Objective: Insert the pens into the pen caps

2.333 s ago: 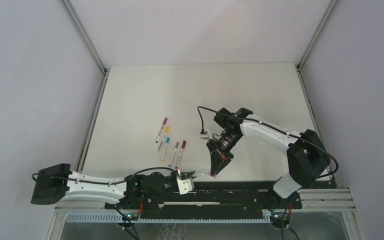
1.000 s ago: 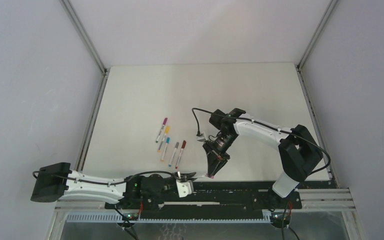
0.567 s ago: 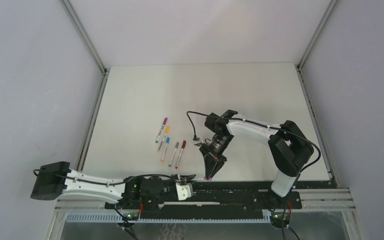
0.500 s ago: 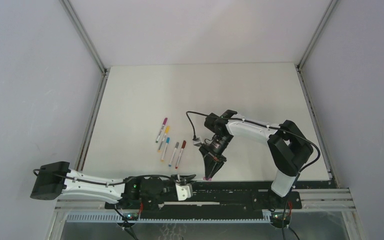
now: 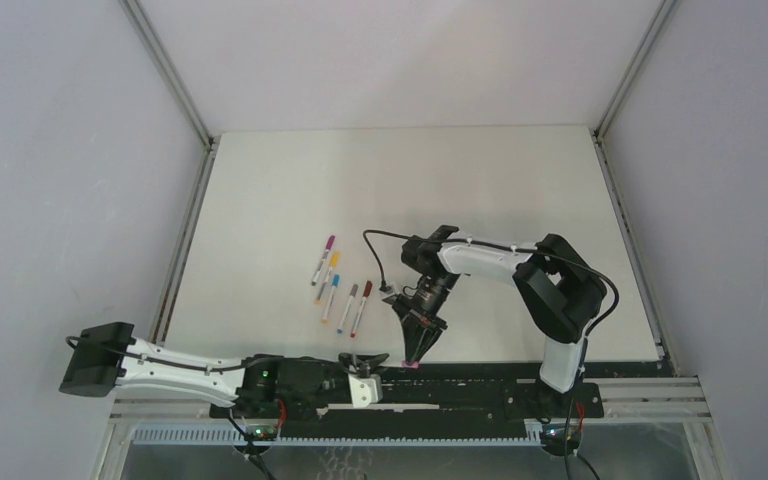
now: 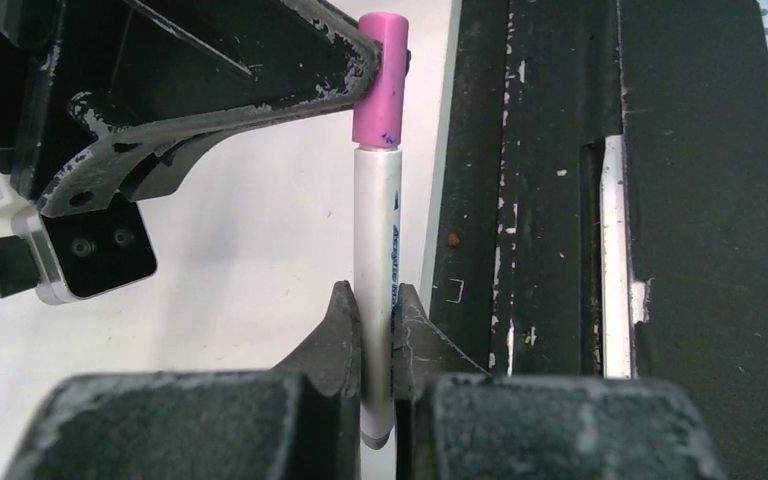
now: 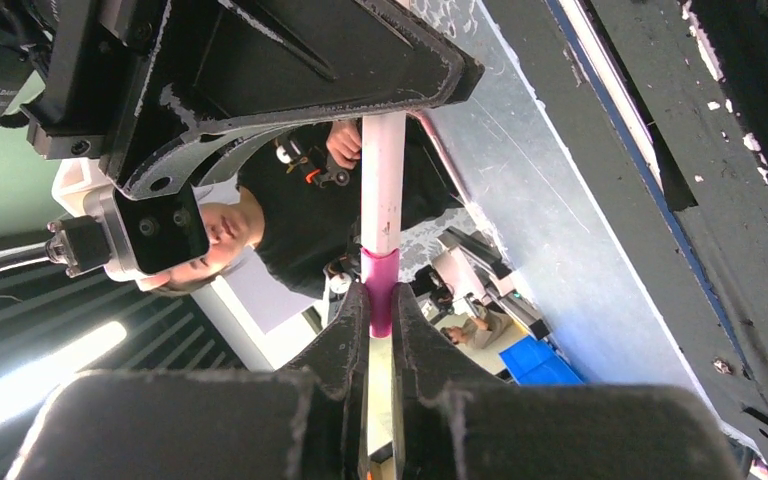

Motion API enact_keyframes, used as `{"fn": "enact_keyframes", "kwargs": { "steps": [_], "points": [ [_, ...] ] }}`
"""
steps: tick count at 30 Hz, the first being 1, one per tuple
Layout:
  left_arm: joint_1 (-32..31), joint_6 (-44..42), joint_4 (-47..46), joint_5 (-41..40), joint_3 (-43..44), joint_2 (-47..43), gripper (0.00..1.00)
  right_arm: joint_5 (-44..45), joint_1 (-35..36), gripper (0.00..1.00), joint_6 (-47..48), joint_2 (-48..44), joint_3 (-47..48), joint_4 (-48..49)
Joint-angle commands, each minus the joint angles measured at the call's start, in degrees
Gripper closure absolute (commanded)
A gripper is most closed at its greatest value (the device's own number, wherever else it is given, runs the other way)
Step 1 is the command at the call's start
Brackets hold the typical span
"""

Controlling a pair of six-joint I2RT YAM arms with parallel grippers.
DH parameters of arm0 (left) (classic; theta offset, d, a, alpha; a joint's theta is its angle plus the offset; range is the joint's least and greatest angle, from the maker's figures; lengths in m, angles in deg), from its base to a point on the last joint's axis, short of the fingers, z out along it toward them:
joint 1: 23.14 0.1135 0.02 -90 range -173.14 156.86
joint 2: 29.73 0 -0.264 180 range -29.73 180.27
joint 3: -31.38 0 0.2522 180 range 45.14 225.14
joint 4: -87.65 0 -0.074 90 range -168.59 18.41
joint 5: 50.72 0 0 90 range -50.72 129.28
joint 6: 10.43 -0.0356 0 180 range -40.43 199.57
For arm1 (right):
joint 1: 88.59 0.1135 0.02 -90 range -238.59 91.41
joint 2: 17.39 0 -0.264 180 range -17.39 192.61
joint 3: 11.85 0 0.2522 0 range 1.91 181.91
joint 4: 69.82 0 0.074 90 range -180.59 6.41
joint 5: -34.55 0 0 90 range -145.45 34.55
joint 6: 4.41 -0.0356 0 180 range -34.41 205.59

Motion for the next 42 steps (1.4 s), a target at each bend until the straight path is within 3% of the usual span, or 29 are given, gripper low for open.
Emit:
{"fn": "enact_keyframes", "kwargs": {
  "steps": [1, 4, 9, 13, 17, 19, 22, 25, 30, 37, 42],
  "points": [
    [-0.5, 0.2, -13.3, -0.3, 1.3, -3.1, 1.00, -1.1, -0.4, 1.00, -0.7, -0.2, 4.0, 7.3],
    [-0.5, 1.4, -12.8, -1.5, 1.4, -3.2, 1.00, 0.9, -2.1, 0.96, -0.3, -1.9, 5.0, 6.0],
    [-0.2, 5.2, -7.8, -2.1, 2.6, -4.1, 1.00, 7.3, -5.4, 0.63, 3.5, -7.4, 8.9, -1.0],
    [0.7, 7.6, -5.3, -2.1, 2.5, -4.9, 1.00, 12.8, -9.3, 0.52, 1.6, -14.5, 10.6, -1.8],
    [4.4, 14.0, -4.8, 2.3, 2.3, -4.6, 1.00, 16.9, -13.2, 0.51, -3.1, -21.8, 11.7, 4.0],
    [10.2, 20.2, -6.5, 8.0, 1.9, -3.9, 1.00, 20.3, -13.7, 0.51, -6.2, -26.0, 11.1, 9.2],
    [18.4, 29.8, -10.3, 17.0, 1.8, -2.2, 1.00, 23.2, -13.6, 0.51, -10.8, -32.6, 6.6, 20.1],
    [22.6, 37.0, -11.4, 19.8, 4.2, -0.1, 1.00, 22.8, -13.6, 0.50, -16.5, -39.1, -1.4, 33.7],
    [24.7, 45.1, -14.7, 19.7, 5.3, 0.5, 1.00, 30.2, -8.9, 0.47, -19.0, -45.7, -9.2, 44.6],
    [25.4, 47.0, -12.7, 18.6, 5.6, -2.3, 1.00, 36.8, -3.2, 0.46, -20.2, -47.7, -14.5, 49.3],
    [25.3, 47.6, -12.5, 18.9, 5.8, -1.9, 1.00, 36.2, -2.2, 0.46, -21.0, -47.2, -16.7, 52.2]
  ]
}}
